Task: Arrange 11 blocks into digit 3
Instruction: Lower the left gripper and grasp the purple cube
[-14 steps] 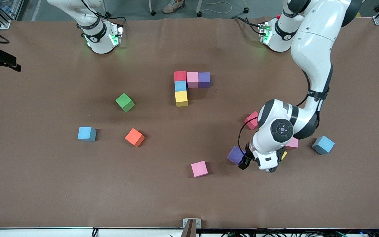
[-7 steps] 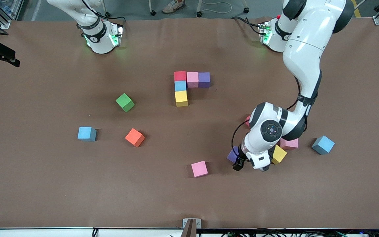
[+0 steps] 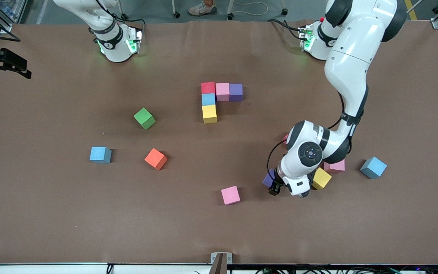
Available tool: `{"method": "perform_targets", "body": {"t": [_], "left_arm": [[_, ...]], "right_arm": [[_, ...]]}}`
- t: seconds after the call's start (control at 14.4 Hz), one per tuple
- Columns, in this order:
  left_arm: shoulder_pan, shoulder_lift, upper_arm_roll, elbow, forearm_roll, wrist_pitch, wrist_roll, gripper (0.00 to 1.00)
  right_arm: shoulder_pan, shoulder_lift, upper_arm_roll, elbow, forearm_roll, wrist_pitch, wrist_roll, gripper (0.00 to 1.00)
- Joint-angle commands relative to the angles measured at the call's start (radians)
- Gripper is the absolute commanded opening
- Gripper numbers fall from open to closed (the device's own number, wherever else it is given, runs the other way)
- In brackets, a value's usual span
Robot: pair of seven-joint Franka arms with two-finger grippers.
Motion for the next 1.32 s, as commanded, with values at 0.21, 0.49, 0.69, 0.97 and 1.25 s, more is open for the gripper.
{"method": "perform_targets", "body": {"t": [0.21,0.49,0.69,0.97,1.25], "left_arm": [[-0.006,-0.008,0.004,0.023,0.01,0.003,-0.043,0.18],[-0.004,-0.043,0.006,0.022,0.016,0.0,-0.142,0.13],[-0.006,-0.074,0.003,0.014,0.022,-0.009,-0.276,0.13],[-0.035,-0.09,0.003,0.01,0.024,-0.013,-0.507,0.13],[-0.075,-0.129,0.006,-0.058,0.024,-0.013,-0.607,0.13]], "right_arm": [[0.014,-0.044,-0.01,-0.037,-0.011,0.011,0.001,1.0],[0.014,-0.032,-0.007,0.018,-0.013,0.007,0.002,1.0],[0.012,-0.005,-0.011,0.065,-0.011,0.01,0.005,1.0],[0.012,0.051,-0.013,0.136,-0.001,-0.007,0.01,1.0],[0.012,0.059,-0.013,0.15,0.001,-0.009,0.01,1.0]]}}
